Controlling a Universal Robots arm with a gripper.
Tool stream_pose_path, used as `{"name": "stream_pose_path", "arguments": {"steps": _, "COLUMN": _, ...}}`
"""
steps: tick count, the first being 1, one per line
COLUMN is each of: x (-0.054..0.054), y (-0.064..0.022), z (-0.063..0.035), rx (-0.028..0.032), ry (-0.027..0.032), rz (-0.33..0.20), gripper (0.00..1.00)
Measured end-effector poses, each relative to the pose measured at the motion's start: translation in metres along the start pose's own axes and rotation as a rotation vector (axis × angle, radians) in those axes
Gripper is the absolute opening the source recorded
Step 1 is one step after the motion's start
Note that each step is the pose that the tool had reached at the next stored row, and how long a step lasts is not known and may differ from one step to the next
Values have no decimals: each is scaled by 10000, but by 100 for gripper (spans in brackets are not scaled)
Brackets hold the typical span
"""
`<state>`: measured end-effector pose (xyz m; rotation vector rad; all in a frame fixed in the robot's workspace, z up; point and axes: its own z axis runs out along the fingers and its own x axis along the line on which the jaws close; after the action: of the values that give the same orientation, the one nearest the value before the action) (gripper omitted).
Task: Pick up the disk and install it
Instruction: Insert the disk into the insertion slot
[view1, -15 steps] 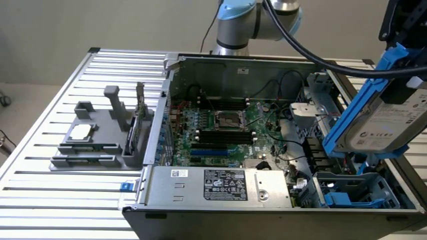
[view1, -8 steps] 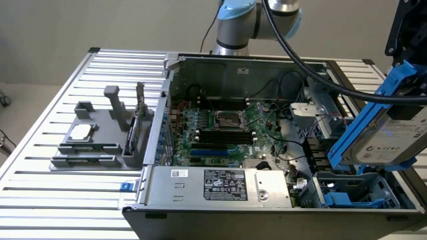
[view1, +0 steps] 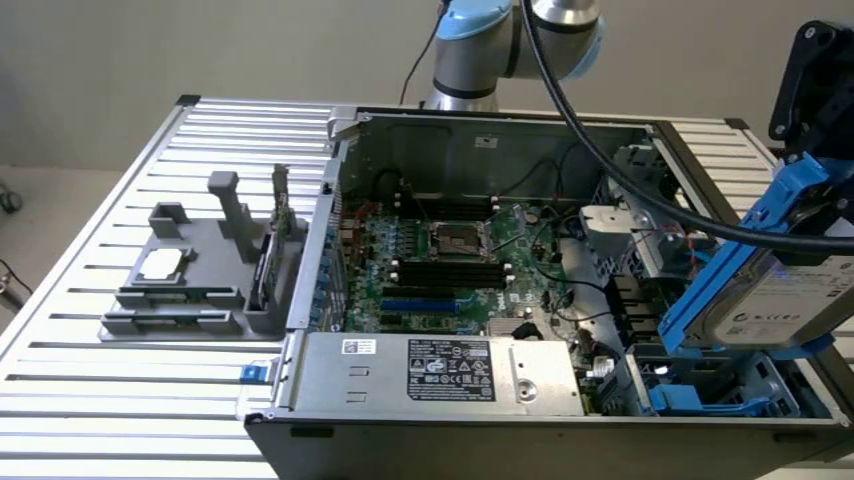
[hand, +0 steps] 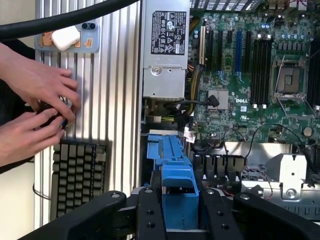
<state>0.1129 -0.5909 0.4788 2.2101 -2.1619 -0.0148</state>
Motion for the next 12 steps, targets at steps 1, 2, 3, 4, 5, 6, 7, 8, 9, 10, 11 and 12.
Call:
{"name": "stream_pose_path", "arguments": {"steps": 1, "x": -1, "y": -1, "z": 18, "rx": 2, "ry": 1, "rz": 8, "gripper": 32}}
{"name": "stream_pose_path", "arguments": {"steps": 2, "x": -1, "y": -2, "z": 36, "rx": 4, "ry": 1, "rz": 14, "gripper": 32}}
{"name": "stream_pose_path", "arguments": {"steps": 3, "x": -1, "y": -3, "z": 54, "rx": 6, "ry": -2, "rz": 19, "gripper": 32}}
{"name": "stream_pose_path", "arguments": {"steps": 4, "x": -2, "y": -5, "z": 74, "rx": 9, "ry": -4, "rz": 22, "gripper": 32}}
{"name": "stream_pose_path", "arguments": {"steps": 5, "x": -2, "y": -6, "z": 91, "rx": 12, "ry": -2, "rz": 25, "gripper": 32}}
{"name": "stream_pose_path", "arguments": {"steps": 6, "x": -3, "y": -8, "z": 110, "rx": 14, "ry": -2, "rz": 29, "gripper": 32}}
{"name": "stream_pose_path", "arguments": {"steps": 7, "x": -3, "y": -9, "z": 128, "rx": 16, "ry": -2, "rz": 31, "gripper": 32}}
{"name": "stream_pose_path", "arguments": {"steps": 8, "x": -4, "y": -10, "z": 146, "rx": 17, "ry": -2, "rz": 32, "gripper": 32}}
{"name": "stream_pose_path", "arguments": {"steps": 9, "x": -6, "y": -12, "z": 165, "rx": 19, "ry": -4, "rz": 32, "gripper": 32}}
{"name": "stream_pose_path", "arguments": {"steps": 10, "x": -10, "y": -13, "z": 183, "rx": 20, "ry": -3, "rz": 32, "gripper": 32}}
{"name": "stream_pose_path", "arguments": {"steps": 11, "x": -17, "y": -14, "z": 200, "rx": 20, "ry": -4, "rz": 32, "gripper": 32}}
{"name": "stream_pose_path", "arguments": {"steps": 12, "x": -29, "y": -15, "z": 217, "rx": 21, "ry": -2, "rz": 32, "gripper": 32}}
